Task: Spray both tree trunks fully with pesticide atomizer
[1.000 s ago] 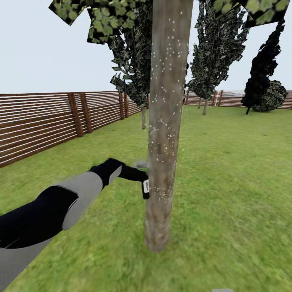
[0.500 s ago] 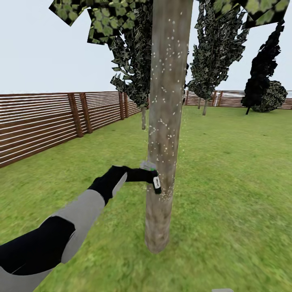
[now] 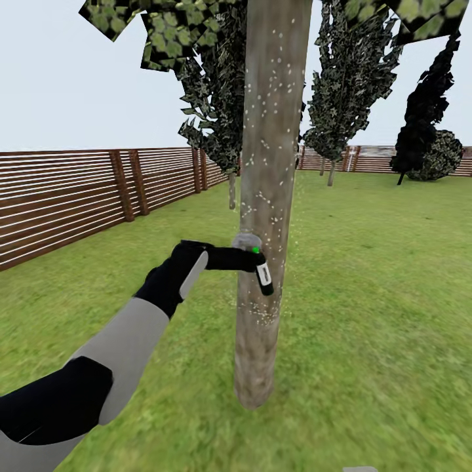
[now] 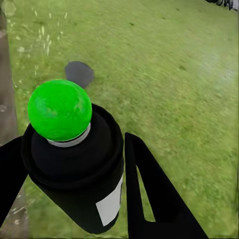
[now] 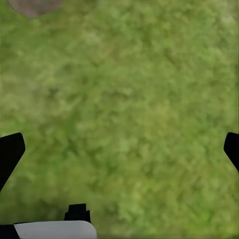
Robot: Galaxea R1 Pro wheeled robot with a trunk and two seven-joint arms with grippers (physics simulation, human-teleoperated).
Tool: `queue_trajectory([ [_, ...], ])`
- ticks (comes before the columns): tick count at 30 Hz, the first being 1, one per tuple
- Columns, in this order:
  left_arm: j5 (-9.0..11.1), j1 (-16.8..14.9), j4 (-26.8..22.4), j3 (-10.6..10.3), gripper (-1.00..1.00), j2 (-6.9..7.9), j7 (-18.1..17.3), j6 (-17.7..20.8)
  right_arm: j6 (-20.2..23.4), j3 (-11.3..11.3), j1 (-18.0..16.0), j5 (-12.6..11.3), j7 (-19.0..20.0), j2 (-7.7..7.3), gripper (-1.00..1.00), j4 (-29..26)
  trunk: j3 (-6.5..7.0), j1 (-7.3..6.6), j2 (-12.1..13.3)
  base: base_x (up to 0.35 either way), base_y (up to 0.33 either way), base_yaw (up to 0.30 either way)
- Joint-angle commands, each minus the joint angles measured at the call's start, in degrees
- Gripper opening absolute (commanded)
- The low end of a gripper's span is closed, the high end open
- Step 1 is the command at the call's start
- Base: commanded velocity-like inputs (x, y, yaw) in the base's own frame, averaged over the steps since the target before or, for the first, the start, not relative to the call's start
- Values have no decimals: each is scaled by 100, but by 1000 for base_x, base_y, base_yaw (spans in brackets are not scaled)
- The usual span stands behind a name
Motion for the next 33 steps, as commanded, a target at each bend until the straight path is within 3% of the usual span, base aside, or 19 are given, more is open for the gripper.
queue_trajectory([
  [1, 45, -1, 246, 2, -100, -1, 5, -83, 0, 0, 1, 0, 0, 0, 100, 0, 1, -1, -2, 0, 0, 0],
  [7, 40, -1, 1807, -13, -100, -1, 18, -944, 2, 0, 1, 0, 0, -3, 100, 0, 1, -1, -2, 0, 0, 0],
  [9, 35, -1, 2883, -7, -100, -1, 219, -1877, 2, 0, 0, 0, 0, 1, 100, 0, 1, -1, -2, 0, 0, 0],
  [10, 35, -1, 3092, -3, -100, -1, 239, -2082, 1, 0, 0, 0, 0, -1, 100, 0, 1, -1, -2, 0, 0, 0],
  [12, 37, -1, 3802, 20, -100, -1, 265, -2880, 0, 0, 1, 0, 0, -3, 100, 0, 1, -1, -2, 0, 0, 0],
  [14, 35, 159, 4281, 40, -100, -1, 269, -3711, 0, 0, 1, 0, 0, -3, 100, 0, 1, -1, -2, 0, 0, 0],
  [16, 34, 379, 4352, 43, -100, -1, 266, -4111, 5, 0, 5, -11, 11, 2, 100, 6, 1, -1, -2, 0, 0, 0],
  [19, 30, 560, 4370, 44, -100, 12, 321, -4305, 7, 0, 8, -9, 17, 11, 100, 150, 1, -1, -2, 0, 136, 0],
  [23, 34, 667, 4369, 38, -100, 129, 724, -4327, 8, 0, 8, -8, 18, 14, 100, 177, 1, -1, -2, 25, 318, 0],
  [28, 34, 675, 4369, 36, -100, 137, 782, -4332, 8, 1, 8, -2, 18, 14, 100, 180, 1, -1, -2, -75, 348, -10],
  [33, 34, 675, 4369, 36, -100, 137, 783, -4336, 8, 9, 8, 0, 26, 39, 100, 186, 1, -1, -2, -33, 350, -251],
])
